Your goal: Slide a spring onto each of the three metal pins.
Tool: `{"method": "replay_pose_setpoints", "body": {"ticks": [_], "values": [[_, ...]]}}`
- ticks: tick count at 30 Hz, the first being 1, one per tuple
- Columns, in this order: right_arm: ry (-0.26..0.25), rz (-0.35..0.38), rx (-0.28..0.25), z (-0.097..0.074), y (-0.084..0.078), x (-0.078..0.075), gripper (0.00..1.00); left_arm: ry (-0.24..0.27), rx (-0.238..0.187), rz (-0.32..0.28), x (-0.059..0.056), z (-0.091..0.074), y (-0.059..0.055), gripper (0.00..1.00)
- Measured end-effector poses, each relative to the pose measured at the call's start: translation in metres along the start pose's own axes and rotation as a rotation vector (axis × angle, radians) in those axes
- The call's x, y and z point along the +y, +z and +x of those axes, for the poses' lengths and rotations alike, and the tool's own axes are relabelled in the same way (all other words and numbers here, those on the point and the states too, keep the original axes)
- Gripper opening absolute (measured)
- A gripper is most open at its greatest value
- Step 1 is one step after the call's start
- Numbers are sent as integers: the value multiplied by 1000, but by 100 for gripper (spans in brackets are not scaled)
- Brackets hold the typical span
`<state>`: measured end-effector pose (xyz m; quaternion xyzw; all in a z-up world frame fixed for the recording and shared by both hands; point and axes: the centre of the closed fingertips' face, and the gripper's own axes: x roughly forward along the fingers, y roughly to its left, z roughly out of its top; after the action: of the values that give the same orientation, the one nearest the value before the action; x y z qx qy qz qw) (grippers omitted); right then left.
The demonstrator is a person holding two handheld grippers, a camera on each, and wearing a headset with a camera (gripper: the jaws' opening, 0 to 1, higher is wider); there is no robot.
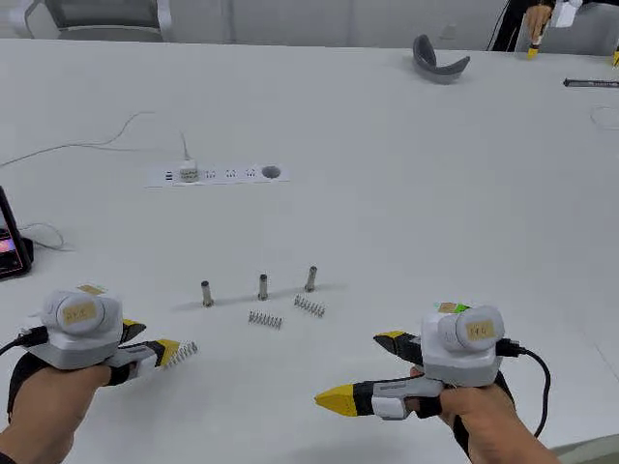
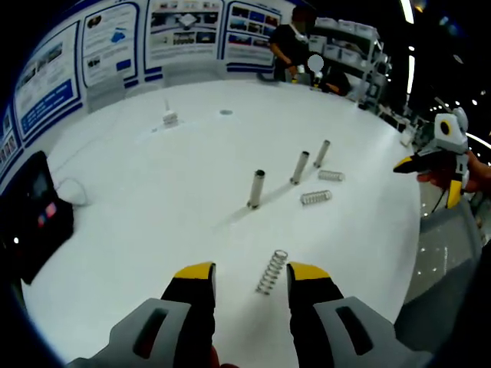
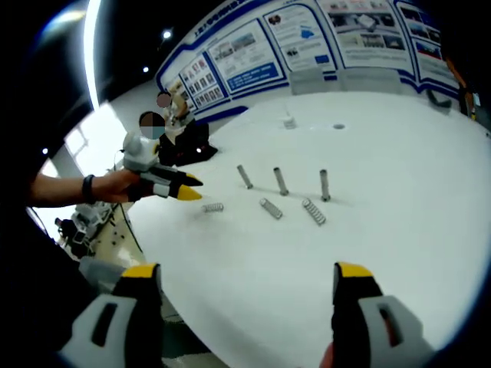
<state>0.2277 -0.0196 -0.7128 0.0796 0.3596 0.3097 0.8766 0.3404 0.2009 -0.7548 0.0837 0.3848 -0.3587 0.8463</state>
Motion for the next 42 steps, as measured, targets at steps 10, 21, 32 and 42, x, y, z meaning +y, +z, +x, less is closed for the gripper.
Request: {"method": "replay_pose_setpoints", "body": {"ticks": [10, 21, 32, 42], "values": [[15, -34, 16, 7, 5, 5, 93, -5, -21, -14, -4, -24, -11, 46], [18, -79, 8, 12, 13, 7, 93, -9, -43, -13, -6, -38, -13, 57], [-12, -116, 35, 16, 7, 2, 93, -44, -74, -32, -15, -46, -13, 68], [-7, -109, 50, 20, 3, 6, 95, -84, -62, -41, -16, -43, -21, 76]]}}
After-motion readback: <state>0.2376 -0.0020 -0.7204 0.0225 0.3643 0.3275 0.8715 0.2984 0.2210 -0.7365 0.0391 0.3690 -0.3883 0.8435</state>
